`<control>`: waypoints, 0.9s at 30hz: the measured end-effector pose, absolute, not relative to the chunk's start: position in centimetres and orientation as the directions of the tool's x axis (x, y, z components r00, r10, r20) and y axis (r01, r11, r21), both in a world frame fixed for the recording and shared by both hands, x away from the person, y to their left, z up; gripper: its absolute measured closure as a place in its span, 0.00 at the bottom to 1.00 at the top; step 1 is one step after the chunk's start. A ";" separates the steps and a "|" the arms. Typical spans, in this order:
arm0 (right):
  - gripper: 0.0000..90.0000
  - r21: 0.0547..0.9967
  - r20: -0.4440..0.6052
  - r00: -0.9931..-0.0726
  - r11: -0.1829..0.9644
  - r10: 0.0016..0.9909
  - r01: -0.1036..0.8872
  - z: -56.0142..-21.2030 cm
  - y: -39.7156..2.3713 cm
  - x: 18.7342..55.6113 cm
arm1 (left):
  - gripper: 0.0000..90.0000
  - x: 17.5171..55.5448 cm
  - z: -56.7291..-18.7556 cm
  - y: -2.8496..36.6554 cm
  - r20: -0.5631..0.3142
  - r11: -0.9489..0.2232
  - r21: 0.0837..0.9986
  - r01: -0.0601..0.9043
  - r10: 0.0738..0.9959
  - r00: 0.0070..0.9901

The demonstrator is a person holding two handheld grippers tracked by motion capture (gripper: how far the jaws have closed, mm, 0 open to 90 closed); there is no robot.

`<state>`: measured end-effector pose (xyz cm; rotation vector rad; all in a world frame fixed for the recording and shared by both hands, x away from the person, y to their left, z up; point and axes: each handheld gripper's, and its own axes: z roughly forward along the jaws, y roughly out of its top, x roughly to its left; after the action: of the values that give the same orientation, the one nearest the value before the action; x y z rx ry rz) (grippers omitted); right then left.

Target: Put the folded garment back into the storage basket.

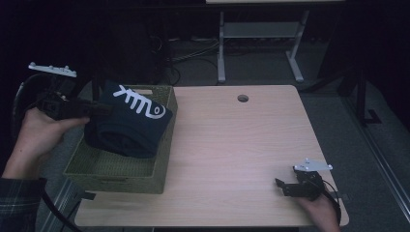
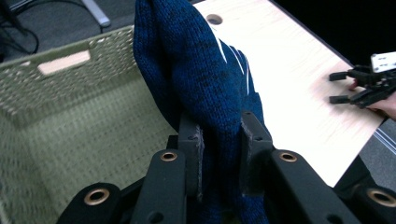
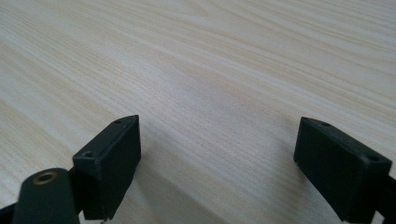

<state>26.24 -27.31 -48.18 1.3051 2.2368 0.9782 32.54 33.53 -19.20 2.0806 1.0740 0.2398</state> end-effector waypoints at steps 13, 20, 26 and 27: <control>0.16 0.723 0.027 -0.502 0.330 0.865 0.607 -48.2 -27.3 26.2 | 0.83 33.0 -22.3 35.9 -0.206 -0.298 0.672 0.678 0.804 0.558; 0.16 0.723 0.028 -0.503 0.330 0.864 0.607 -48.2 -27.3 26.2 | 0.83 33.3 -24.0 36.4 -0.225 -0.279 0.652 0.705 0.817 0.531; 0.16 0.723 0.028 -0.503 0.330 0.864 0.607 -48.2 -27.3 26.2 | 0.83 33.5 -25.0 36.8 -0.226 -0.276 0.636 0.721 0.826 0.516; 0.16 0.723 0.028 -0.503 0.330 0.864 0.607 -48.2 -27.3 26.2 | 0.83 33.5 -25.2 36.8 -0.227 -0.278 0.632 0.724 0.826 0.516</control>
<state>26.24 -27.32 -48.18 1.3041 2.2387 0.9788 33.54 36.78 -25.23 2.0595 1.2594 0.1882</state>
